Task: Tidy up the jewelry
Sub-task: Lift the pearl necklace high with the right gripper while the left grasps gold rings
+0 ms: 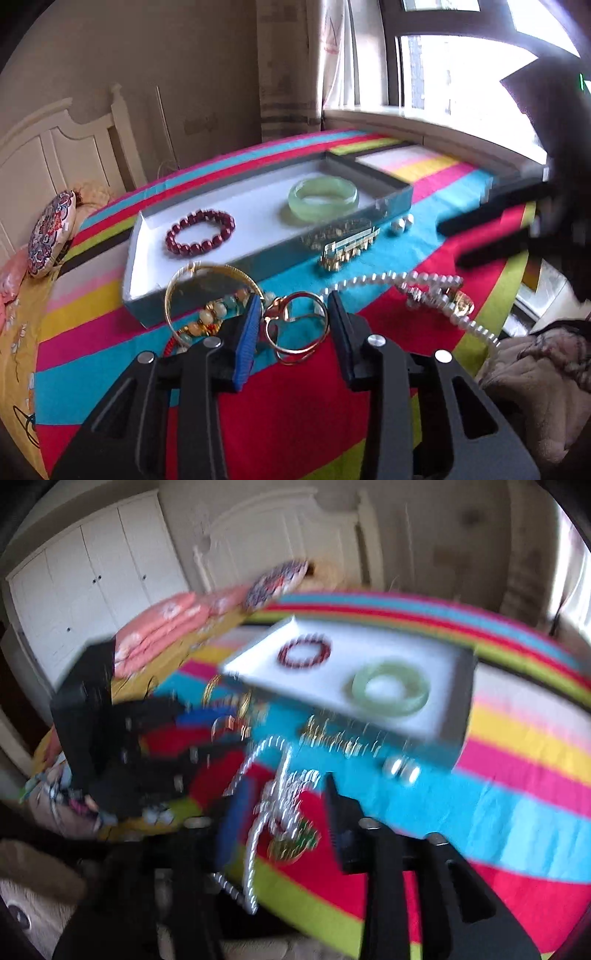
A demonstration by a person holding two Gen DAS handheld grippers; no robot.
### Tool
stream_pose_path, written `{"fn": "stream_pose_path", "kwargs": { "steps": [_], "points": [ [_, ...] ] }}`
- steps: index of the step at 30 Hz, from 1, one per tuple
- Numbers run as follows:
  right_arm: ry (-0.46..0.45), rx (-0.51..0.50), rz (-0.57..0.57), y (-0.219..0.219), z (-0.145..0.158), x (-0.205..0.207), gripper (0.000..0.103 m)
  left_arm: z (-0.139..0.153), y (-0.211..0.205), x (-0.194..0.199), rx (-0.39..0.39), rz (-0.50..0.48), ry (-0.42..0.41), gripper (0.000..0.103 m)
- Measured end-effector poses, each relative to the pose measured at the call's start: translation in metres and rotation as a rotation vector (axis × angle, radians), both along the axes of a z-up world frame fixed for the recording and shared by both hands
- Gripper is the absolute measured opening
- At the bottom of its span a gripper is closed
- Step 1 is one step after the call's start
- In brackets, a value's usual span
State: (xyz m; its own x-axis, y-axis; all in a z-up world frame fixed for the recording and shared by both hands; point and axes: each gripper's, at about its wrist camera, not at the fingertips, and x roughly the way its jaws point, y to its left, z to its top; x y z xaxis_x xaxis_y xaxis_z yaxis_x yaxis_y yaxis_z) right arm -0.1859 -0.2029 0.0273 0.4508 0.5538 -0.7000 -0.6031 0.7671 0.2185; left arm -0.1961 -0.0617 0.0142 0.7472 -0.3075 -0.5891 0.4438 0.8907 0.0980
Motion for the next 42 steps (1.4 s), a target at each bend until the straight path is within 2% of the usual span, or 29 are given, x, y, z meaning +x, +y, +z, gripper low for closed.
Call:
{"fn": "stream_pose_path", "kwargs": {
  "steps": [6, 8, 9, 10, 11, 12, 15, 22, 28, 32, 34, 36, 37, 39, 42],
  "points": [
    [0.024, 0.026, 0.043, 0.002, -0.015, -0.01, 0.041, 0.017, 0.006, -0.008, -0.042, 0.0, -0.032, 0.036],
    [0.018, 0.011, 0.055, 0.005, -0.02, -0.009, 0.036, 0.024, 0.01, -0.009, -0.072, -0.001, -0.036, 0.036],
    [0.012, -0.011, 0.059, 0.008, -0.022, -0.006, 0.025, 0.026, 0.011, -0.01, -0.08, -0.001, -0.037, 0.036],
    [-0.017, -0.032, 0.057, 0.01, -0.023, -0.009, 0.01, 0.028, 0.012, -0.01, -0.083, 0.001, -0.04, 0.036],
    [-0.044, -0.041, 0.051, 0.01, -0.02, -0.011, 0.01, 0.03, 0.014, -0.011, -0.082, 0.006, -0.047, 0.036],
    [-0.088, -0.061, 0.014, 0.009, -0.014, -0.014, 0.01, 0.031, 0.016, -0.011, -0.083, 0.011, -0.051, 0.036],
    [-0.177, 0.008, -0.044, -0.002, 0.015, -0.016, 0.01, 0.034, 0.021, -0.013, -0.093, 0.02, -0.061, 0.036],
    [-0.403, 0.003, -0.06, 0.008, 0.073, -0.037, 0.01, 0.045, 0.027, -0.021, -0.1, 0.002, -0.075, 0.036],
    [-0.543, 0.076, -0.078, 0.007, 0.127, -0.045, 0.01, 0.028, 0.023, -0.012, -0.078, -0.034, 0.001, 0.036],
    [-0.584, 0.113, -0.097, -0.001, 0.152, -0.04, 0.01, 0.005, 0.011, -0.004, -0.051, -0.097, 0.088, 0.037],
    [-0.613, 0.114, -0.098, -0.002, 0.163, -0.039, 0.01, 0.001, 0.011, -0.003, -0.087, -0.121, 0.114, 0.037],
    [-0.632, 0.119, -0.098, -0.001, 0.171, -0.039, 0.01, 0.002, 0.024, 0.002, -0.25, -0.161, 0.182, 0.037],
    [-0.641, 0.123, -0.097, 0.0, 0.175, -0.038, 0.01, 0.001, 0.028, 0.005, -0.281, -0.149, 0.191, 0.037],
    [-0.658, 0.126, -0.097, 0.001, 0.18, -0.038, 0.01, 0.0, 0.027, 0.004, -0.241, -0.126, 0.171, 0.037],
    [-0.672, 0.13, -0.099, 0.001, 0.187, -0.037, 0.01, 0.007, 0.033, 0.002, -0.317, -0.136, 0.166, 0.037]
  ]
}}
